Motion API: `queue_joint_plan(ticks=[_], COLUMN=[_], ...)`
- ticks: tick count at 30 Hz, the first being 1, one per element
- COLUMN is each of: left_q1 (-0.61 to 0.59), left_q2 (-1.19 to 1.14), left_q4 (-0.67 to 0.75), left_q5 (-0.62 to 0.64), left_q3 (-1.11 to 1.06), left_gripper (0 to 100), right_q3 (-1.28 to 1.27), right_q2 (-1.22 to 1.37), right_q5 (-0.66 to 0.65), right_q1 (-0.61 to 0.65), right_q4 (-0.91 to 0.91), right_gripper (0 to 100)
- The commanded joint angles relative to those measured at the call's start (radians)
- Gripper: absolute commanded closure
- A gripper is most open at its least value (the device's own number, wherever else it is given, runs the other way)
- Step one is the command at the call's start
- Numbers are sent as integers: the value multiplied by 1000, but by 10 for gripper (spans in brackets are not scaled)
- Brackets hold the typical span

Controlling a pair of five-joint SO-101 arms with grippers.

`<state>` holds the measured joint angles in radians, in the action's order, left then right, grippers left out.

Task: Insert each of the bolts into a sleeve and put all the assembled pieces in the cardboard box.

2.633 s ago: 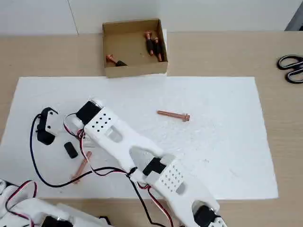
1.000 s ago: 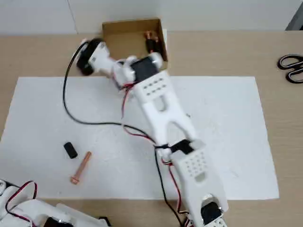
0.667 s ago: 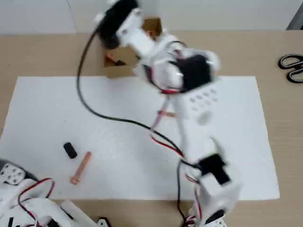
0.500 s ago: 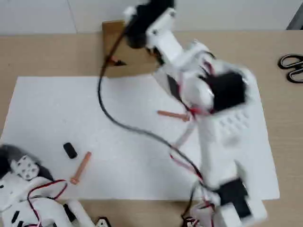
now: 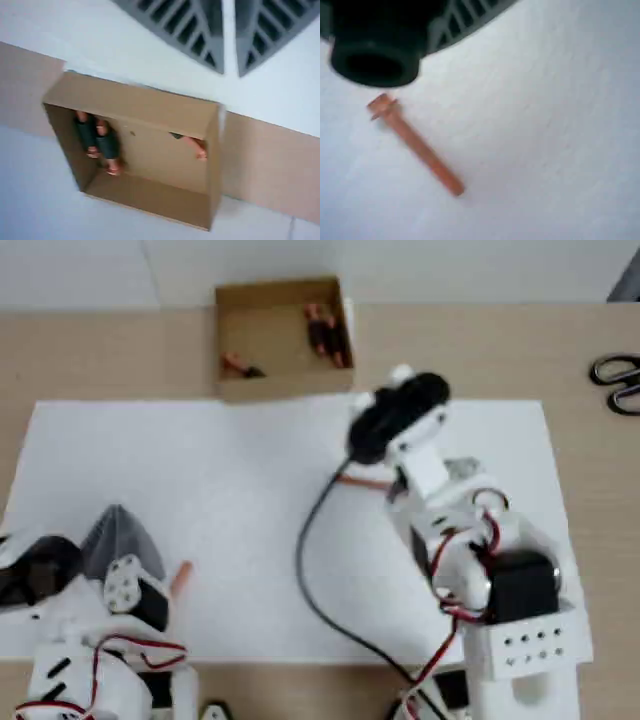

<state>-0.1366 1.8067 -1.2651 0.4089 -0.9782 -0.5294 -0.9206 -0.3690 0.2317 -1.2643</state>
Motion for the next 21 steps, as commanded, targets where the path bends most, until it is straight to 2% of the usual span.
queue_joint_plan(ticks=[1, 5, 8, 16, 18, 21], left_q1=[40, 40, 40, 48, 72, 201], left_q2=[8, 8, 8, 6, 5, -15], left_q4=[3, 26, 54, 166, 227, 295], left_q5=[11, 11, 14, 14, 12, 11], left_q3=[25, 25, 18, -70, -74, -91], left_gripper=[993, 993, 993, 993, 993, 993], right_q3=[-267, -493, -594, -720, -772, -873], right_q2=[-120, -213, -272, -331, -329, -331], right_q5=[6, 9, 107, 506, 557, 568], right_q1=[-41, -41, -45, -79, -104, -111], right_q4=[420, 710, 863, 1023, 1055, 1116], right_gripper=[995, 995, 995, 995, 995, 995])
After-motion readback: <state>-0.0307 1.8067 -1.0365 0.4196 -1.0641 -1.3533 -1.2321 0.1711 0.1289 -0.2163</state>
